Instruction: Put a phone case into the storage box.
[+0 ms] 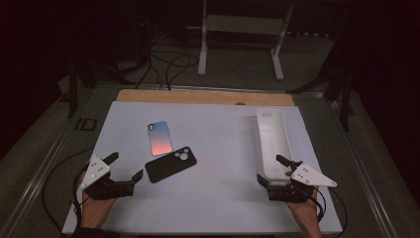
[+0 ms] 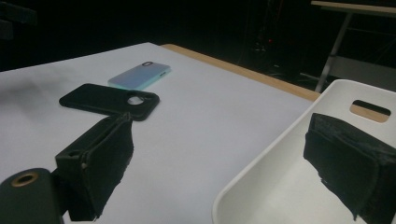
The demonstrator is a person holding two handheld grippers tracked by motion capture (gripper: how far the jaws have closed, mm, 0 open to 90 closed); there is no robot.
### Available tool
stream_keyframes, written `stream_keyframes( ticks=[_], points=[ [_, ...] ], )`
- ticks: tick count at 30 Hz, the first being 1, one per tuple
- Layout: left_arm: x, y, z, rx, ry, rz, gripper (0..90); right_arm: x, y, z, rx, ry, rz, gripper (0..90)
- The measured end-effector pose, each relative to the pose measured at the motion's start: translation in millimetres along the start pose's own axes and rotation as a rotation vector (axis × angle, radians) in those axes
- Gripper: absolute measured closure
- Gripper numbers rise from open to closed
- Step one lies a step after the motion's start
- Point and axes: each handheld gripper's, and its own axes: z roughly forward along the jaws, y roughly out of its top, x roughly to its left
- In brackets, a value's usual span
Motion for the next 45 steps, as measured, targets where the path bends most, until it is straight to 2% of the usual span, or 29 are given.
stream_keyframes(
  ticks=[8, 16, 23, 31, 36, 42, 45],
  points=[
    [0.4, -0.3, 0.5, 0.006, 0.003, 0.002, 0.1, 0.1, -0.1, 0.4, -0.001, -0.009, -0.002, 8.5],
    [0.6, 2.1, 2.0, 0.014, -0.017, -0.043, 0.1, 0.3, 0.3, 1.2, 0.000, 0.001, 0.003, 8.5],
    [0.1, 8.7, 4.8, 0.029, -0.022, -0.051, 0.6, -0.7, 2.5, -0.5, -0.009, -0.002, 0.008, 8.5],
    [0.7, 25.8, 15.7, 0.051, -0.037, -0.020, 1.4, -1.5, 2.0, 0.5, -0.006, -0.002, 0.014, 8.5],
    [5.4, 32.4, 25.9, 0.064, -0.038, -0.029, 5.7, -1.4, 1.9, 1.1, -0.003, -0.005, 0.011, 8.5],
    [8.5, 36.3, 37.5, 0.095, 0.003, -0.048, 10.9, -1.4, 1.5, 1.3, 0.002, -0.007, 0.011, 8.5],
    [9.4, 37.9, 41.5, 0.103, 0.012, -0.046, 19.4, -1.6, 1.6, 1.3, 0.002, -0.010, 0.010, 8.5]
  ],
)
